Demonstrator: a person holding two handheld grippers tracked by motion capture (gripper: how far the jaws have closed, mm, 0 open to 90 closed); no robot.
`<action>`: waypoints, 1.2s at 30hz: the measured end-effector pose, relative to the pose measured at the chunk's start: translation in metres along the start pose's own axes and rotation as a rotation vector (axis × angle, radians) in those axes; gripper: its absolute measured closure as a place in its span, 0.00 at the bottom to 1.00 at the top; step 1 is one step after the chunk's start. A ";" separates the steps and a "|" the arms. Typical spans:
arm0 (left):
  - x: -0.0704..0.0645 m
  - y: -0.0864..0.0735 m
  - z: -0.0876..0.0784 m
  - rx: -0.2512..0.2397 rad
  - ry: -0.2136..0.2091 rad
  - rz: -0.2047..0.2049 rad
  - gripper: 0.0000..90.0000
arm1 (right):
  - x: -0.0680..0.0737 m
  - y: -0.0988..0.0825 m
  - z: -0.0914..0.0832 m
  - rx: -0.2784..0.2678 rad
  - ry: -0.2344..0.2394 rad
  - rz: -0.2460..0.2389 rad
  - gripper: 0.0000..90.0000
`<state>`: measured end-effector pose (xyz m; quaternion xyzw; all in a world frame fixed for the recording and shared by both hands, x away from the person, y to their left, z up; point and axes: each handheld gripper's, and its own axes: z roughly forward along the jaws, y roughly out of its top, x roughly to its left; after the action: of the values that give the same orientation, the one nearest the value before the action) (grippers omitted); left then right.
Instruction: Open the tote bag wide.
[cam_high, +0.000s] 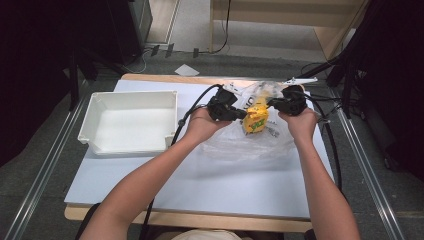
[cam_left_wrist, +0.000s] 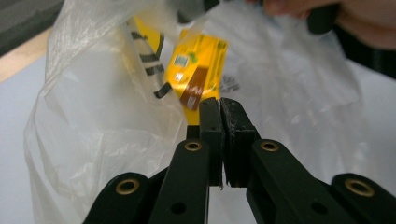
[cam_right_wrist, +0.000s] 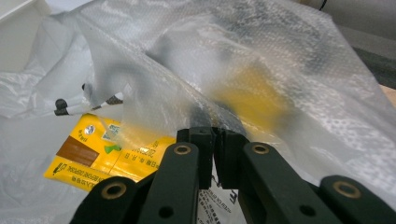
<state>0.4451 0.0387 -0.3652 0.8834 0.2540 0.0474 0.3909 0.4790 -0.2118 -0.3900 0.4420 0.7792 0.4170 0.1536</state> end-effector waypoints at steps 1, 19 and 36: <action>0.003 -0.003 0.005 0.019 0.004 -0.010 0.99 | 0.000 0.000 0.000 0.000 0.000 0.001 0.99; 0.047 -0.035 0.039 0.050 0.121 -0.141 0.98 | -0.007 -0.011 0.006 -0.003 -0.009 0.040 0.99; 0.067 -0.041 0.052 0.015 0.190 -0.191 0.98 | -0.018 -0.028 0.022 0.005 -0.038 0.065 0.99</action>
<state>0.5006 0.0594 -0.4384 0.8495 0.3733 0.0914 0.3614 0.4865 -0.2231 -0.4278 0.4752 0.7625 0.4113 0.1538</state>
